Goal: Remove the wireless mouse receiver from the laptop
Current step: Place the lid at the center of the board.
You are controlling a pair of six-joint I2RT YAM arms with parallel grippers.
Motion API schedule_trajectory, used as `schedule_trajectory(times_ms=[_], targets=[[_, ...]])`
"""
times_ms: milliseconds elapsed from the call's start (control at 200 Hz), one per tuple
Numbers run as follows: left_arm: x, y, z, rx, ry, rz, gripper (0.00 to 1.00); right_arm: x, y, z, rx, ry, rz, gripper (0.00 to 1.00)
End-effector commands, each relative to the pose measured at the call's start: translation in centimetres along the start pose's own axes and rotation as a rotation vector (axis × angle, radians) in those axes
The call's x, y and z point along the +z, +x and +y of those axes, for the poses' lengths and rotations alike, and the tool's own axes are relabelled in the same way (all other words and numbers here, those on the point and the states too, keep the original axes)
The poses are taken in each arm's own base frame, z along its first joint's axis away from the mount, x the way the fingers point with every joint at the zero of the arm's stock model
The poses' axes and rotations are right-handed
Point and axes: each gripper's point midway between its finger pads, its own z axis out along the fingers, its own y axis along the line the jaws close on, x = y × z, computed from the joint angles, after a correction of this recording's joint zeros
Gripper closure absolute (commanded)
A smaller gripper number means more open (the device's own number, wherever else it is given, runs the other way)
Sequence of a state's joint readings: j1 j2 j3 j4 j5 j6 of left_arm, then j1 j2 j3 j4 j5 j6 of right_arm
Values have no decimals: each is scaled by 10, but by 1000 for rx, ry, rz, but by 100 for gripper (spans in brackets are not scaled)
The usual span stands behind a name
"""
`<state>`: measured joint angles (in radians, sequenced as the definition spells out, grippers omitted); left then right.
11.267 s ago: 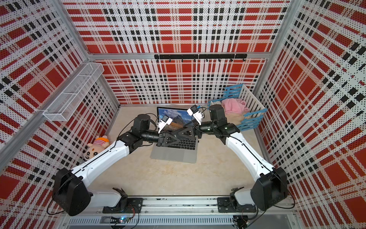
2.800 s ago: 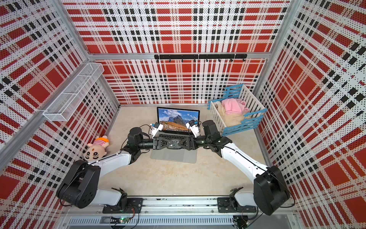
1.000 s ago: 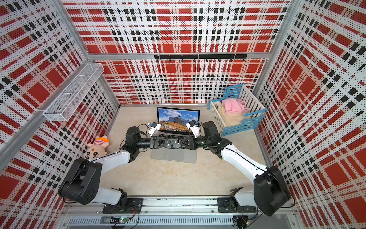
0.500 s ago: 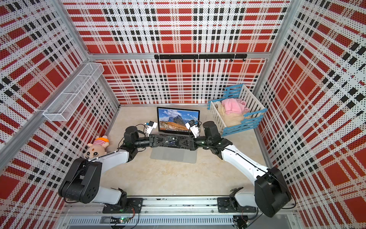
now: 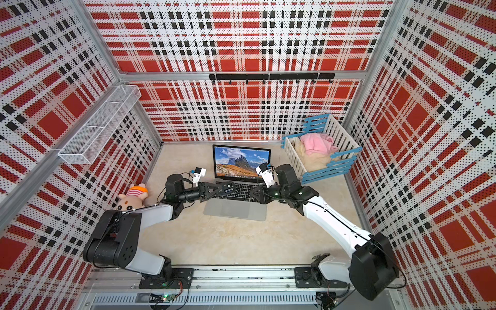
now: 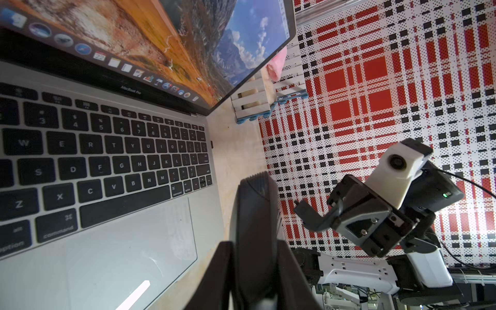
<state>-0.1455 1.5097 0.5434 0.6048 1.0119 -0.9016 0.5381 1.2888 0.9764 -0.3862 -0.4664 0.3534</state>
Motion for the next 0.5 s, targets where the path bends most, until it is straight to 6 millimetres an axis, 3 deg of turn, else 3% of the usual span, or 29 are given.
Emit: schedule_trajectory(times_ms=[0, 105, 135, 286, 496], targets=[[5, 12, -2, 19, -7, 3, 100, -8, 35, -67, 6, 376, 158, 100], [15, 31, 1, 13, -18, 43, 100, -14, 49, -101, 15, 563, 221, 100], [23, 45, 0, 12, -19, 79, 100, -15, 52, -109, 14, 604, 242, 100], [36, 78, 15, 1, -55, 150, 100, -7, 79, -143, 17, 749, 410, 100], [51, 121, 24, -7, -71, 271, 100, -5, 107, -176, -5, 891, 558, 100]])
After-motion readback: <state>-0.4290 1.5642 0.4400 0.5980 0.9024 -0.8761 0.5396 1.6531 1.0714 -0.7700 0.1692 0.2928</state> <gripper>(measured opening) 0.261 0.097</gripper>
